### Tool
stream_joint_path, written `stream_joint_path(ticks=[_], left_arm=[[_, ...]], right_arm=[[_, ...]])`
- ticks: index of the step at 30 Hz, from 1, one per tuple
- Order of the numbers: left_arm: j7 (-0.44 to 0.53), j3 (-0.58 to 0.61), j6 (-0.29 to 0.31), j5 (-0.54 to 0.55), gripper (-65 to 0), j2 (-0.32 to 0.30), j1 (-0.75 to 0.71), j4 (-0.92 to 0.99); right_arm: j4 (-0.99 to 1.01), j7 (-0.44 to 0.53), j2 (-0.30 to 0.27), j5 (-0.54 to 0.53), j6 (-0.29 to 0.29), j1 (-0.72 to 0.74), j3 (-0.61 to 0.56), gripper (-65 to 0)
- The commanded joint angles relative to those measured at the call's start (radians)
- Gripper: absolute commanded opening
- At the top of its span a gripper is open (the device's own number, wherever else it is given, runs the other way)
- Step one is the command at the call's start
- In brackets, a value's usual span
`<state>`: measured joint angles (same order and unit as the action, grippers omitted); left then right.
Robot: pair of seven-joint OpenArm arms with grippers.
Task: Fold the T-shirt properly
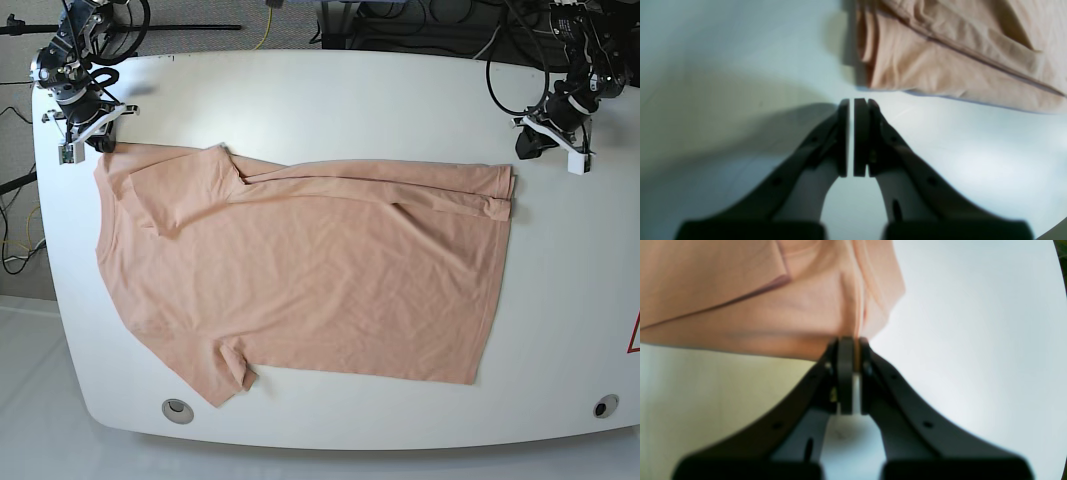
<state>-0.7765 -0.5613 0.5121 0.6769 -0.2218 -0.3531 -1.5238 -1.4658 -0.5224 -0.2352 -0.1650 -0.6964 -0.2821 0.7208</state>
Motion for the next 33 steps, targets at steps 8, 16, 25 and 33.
stream_joint_path(ticks=[8,16,25,33], left_arm=[[-0.001,-0.024,0.004,0.011,-48.5,-0.028,-0.023,-0.052],[0.003,0.014,0.010,-0.009,-56.3,-0.037,-0.026,-0.045],[0.041,0.159,0.005,-0.150,-56.8,-0.029,0.071,-0.013],[-0.032,0.157,0.010,-0.106,-45.9,-0.005,0.108,0.006]], right_arm=[[-0.014,-0.008,-0.010,0.004,-0.002,-0.010,0.002,-65.0],[-0.015,-0.013,-0.012,0.005,-0.002,-0.012,0.000,-65.0],[-0.019,0.004,-0.012,-0.003,-0.002,-0.006,0.001,-65.0],[-0.017,0.002,-0.012,0.001,-0.002,-0.003,0.001,-64.2]])
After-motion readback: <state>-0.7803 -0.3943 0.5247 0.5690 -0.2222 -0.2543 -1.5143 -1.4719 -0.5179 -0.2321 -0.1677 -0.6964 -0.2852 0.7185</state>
